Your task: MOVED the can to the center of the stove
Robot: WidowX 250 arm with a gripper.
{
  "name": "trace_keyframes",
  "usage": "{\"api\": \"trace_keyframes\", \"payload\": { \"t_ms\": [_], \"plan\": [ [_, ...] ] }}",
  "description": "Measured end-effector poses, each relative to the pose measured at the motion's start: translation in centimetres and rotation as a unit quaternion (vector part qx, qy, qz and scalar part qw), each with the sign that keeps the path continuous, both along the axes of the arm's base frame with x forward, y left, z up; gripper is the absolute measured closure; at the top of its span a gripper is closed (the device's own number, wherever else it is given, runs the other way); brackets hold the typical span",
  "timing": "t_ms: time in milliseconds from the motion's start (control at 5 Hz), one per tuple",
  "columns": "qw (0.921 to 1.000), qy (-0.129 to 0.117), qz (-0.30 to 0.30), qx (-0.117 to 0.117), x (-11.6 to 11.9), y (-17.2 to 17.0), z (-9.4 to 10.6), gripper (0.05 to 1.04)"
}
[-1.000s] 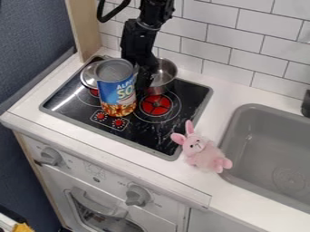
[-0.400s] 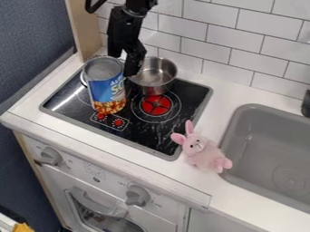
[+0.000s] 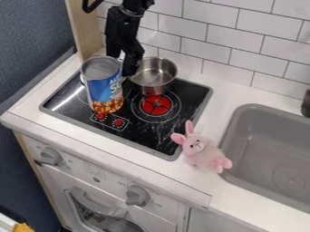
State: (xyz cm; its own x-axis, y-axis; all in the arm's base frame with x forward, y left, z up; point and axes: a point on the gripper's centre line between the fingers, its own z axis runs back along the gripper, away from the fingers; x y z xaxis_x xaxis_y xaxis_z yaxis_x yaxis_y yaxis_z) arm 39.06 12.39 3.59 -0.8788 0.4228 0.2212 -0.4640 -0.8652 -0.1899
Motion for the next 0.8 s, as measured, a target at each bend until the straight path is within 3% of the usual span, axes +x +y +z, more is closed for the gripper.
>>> {"api": "trace_keyframes", "payload": {
  "t_ms": [400,800],
  "plan": [
    [0.9965,-0.058,-0.034,-0.049,1.6,-1.7,3.7,0.083],
    [0.9948,-0.075,-0.047,-0.051,2.0,-2.8,5.1,0.083]
  ]
}}
